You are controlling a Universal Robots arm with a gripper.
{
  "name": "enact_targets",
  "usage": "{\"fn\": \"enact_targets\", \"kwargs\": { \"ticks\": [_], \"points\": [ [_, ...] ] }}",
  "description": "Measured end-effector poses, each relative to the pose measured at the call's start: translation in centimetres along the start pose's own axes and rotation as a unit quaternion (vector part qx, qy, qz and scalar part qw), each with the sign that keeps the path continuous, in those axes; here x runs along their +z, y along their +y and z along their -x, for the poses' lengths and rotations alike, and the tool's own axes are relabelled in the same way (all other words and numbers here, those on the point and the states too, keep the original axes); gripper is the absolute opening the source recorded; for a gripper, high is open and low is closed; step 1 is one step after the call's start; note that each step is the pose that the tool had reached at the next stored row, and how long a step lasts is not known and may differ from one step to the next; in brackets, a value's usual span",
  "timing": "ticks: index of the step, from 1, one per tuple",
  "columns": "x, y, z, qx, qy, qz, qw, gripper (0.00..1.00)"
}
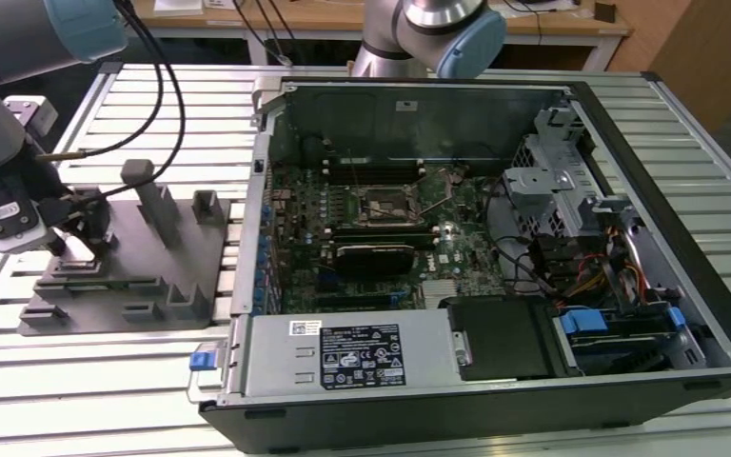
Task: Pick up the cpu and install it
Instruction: 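Pick up the cpu and move it towards the insertion slot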
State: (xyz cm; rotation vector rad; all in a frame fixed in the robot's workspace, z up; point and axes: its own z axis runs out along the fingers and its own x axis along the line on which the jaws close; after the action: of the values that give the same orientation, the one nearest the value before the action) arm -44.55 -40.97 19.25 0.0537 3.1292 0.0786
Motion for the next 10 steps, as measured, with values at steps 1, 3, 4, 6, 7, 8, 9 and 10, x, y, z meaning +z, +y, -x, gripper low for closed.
{"fn": "enact_targets", "kwargs": {
  "ticks": [1,3,4,6,7,8,9,10],
  "points": [
    [-0.21,0.01,0.00,0.000,0.0000,0.0000,1.0000,0.53],
    [-0.61,0.03,0.00,0.000,0.0000,0.0000,1.0000,0.53],
    [-0.78,0.04,0.01,0.000,0.0001,0.0000,1.0000,0.53],
    [-0.93,0.05,0.01,0.000,0.0000,0.0000,1.0000,0.53],
    [-0.93,0.05,0.01,0.000,-0.0001,0.0000,1.0000,0.53],
    [-0.93,0.05,0.01,0.000,-0.0001,0.0001,1.0000,0.53],
    [-0.94,0.05,0.01,0.000,-0.0001,0.0000,1.0000,0.53],
    [-0.95,0.05,0.01,0.000,0.0000,0.0000,1.0000,0.53]
  ]
}}
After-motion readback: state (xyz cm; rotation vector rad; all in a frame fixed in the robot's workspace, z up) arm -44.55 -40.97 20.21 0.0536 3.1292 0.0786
